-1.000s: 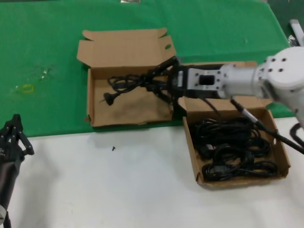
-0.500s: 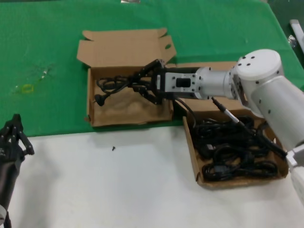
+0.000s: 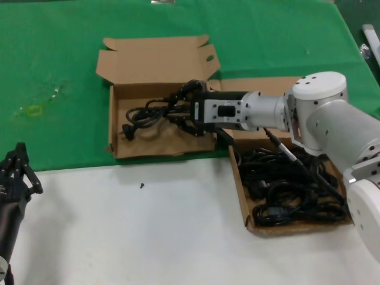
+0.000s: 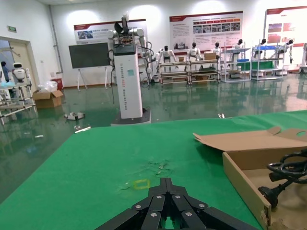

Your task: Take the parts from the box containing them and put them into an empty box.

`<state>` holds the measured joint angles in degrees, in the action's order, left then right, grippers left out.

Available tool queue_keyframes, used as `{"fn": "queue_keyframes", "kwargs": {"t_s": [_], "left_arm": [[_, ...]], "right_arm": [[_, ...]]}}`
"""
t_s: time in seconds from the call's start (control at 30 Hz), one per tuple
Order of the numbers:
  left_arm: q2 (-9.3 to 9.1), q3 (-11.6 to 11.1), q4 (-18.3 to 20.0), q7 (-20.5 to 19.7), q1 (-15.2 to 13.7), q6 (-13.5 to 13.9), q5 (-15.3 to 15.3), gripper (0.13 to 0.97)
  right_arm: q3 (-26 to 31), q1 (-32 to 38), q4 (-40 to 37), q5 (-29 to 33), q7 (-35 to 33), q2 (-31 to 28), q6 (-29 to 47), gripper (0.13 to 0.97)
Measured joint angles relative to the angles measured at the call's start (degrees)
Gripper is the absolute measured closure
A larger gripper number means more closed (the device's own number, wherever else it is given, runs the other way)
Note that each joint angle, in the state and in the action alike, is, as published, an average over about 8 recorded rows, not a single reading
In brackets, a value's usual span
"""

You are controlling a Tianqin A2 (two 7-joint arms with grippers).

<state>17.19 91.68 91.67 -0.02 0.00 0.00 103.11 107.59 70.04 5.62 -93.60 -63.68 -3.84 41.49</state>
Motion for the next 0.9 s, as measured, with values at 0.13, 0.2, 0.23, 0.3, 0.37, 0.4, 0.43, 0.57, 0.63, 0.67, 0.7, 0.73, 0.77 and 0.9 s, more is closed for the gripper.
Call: {"fn": "queue_keyframes", "kwargs": {"t_s": [0.13, 0.2, 0.23, 0.3, 0.37, 0.4, 0.43, 0.57, 0.63, 0.67, 0.7, 0.73, 0.77, 0.9], "left_arm": [[0.00, 0.0, 0.0, 0.0, 0.0, 0.0, 0.0, 0.955], [0.00, 0.0, 0.0, 0.0, 0.0, 0.0, 0.0, 0.955], [0.00, 0.0, 0.0, 0.0, 0.0, 0.0, 0.0, 0.955], [0.00, 0.0, 0.0, 0.0, 0.0, 0.0, 0.0, 0.955], [0.00, 0.0, 0.0, 0.0, 0.0, 0.0, 0.0, 0.955], [0.00, 0.0, 0.0, 0.0, 0.0, 0.0, 0.0, 0.955], [0.00, 0.0, 0.0, 0.0, 0.0, 0.0, 0.0, 0.955], [0.00, 0.0, 0.0, 0.0, 0.0, 0.0, 0.0, 0.955], [0.00, 0.0, 0.0, 0.0, 0.0, 0.0, 0.0, 0.955], [0.00, 0.0, 0.0, 0.0, 0.0, 0.0, 0.0, 0.955], [0.00, 0.0, 0.0, 0.0, 0.0, 0.0, 0.0, 0.955], [0.00, 0.0, 0.0, 0.0, 0.0, 0.0, 0.0, 0.955], [0.00, 0.0, 0.0, 0.0, 0.0, 0.0, 0.0, 0.955], [0.00, 0.0, 0.0, 0.0, 0.0, 0.0, 0.0, 0.955]], "right_arm": [[-0.9, 0.4, -1.5, -0.3, -1.6, 0.3, -0.1, 0.815], [-1.2, 0.5, -1.9, -0.3, -2.1, 0.4, -0.2, 0.793], [-1.3, 0.5, -2.1, -0.3, -2.3, 0.4, -0.2, 0.782], [-1.5, 0.6, -2.3, -0.3, -2.6, 0.4, -0.1, 0.761], [-1.7, 0.6, -2.5, -0.2, -2.7, 0.3, 0.0, 0.741], [-1.7, 0.6, -2.4, -0.1, -2.6, 0.3, 0.2, 0.722], [-1.8, 0.6, -2.4, -0.1, -2.6, 0.2, 0.3, 0.702], [-1.7, 0.5, -1.4, 0.3, -1.6, -0.4, 1.2, 0.624], [-1.5, 0.1, -0.2, 0.7, -0.6, -0.9, 1.8, 0.604], [-1.3, -0.1, 0.6, 0.8, 0.1, -1.2, 2.1, 0.578], [-1.1, -0.5, 1.6, 1.0, 0.9, -1.5, 2.4, 0.552], [-0.9, -1.0, 2.8, 1.3, 1.8, -1.9, 2.7, 0.525], [-0.6, -1.5, 4.2, 1.5, 2.9, -2.3, 2.9, 0.499], [0.8, -4.5, 11.7, 2.7, 8.4, -4.6, 3.9, 0.394]]}}
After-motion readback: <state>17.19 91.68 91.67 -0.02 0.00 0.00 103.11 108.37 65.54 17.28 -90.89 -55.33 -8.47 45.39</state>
